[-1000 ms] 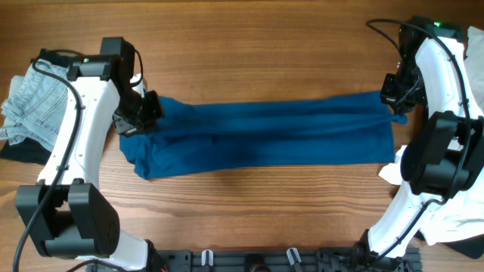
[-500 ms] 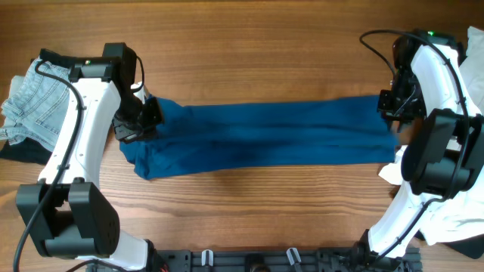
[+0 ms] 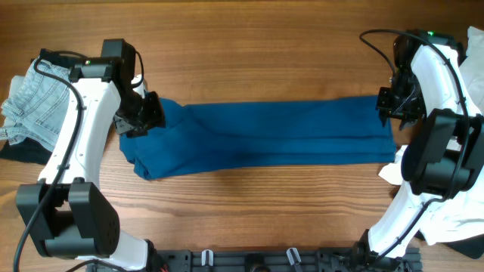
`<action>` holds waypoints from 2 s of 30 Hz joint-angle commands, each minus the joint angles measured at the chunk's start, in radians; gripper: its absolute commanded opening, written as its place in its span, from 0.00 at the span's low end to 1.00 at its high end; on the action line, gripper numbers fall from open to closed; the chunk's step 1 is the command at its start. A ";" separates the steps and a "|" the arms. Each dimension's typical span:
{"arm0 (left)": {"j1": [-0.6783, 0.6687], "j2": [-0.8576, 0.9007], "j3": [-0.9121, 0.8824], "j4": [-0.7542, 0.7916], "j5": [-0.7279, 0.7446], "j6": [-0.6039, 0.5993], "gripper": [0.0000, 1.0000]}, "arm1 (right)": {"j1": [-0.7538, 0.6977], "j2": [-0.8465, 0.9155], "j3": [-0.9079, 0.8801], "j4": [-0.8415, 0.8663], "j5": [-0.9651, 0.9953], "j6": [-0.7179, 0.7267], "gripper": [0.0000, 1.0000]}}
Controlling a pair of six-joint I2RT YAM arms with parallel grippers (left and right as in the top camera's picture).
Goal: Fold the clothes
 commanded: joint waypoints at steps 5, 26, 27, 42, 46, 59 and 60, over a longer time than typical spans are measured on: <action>-0.022 -0.019 -0.151 0.214 -0.009 0.058 0.53 | -0.006 -0.027 -0.006 0.010 -0.035 -0.018 0.39; -0.180 0.127 -0.240 0.555 0.021 0.201 0.35 | -0.006 -0.027 -0.006 0.013 -0.035 -0.018 0.40; -0.185 0.127 -0.240 0.549 0.021 0.201 0.20 | -0.006 -0.027 -0.006 0.013 -0.035 -0.018 0.40; -0.185 0.127 -0.234 0.583 0.009 0.174 0.72 | -0.006 -0.027 -0.006 0.013 -0.035 -0.018 0.40; -0.185 0.130 -0.235 0.588 0.010 0.160 0.56 | -0.006 -0.027 -0.006 0.013 -0.035 -0.018 0.40; -0.191 0.160 -0.256 0.583 0.009 0.160 0.61 | -0.006 -0.027 -0.006 0.012 -0.042 -0.019 0.40; -0.191 0.167 -0.256 0.584 0.009 0.160 0.51 | -0.006 -0.027 -0.006 0.010 -0.042 -0.018 0.40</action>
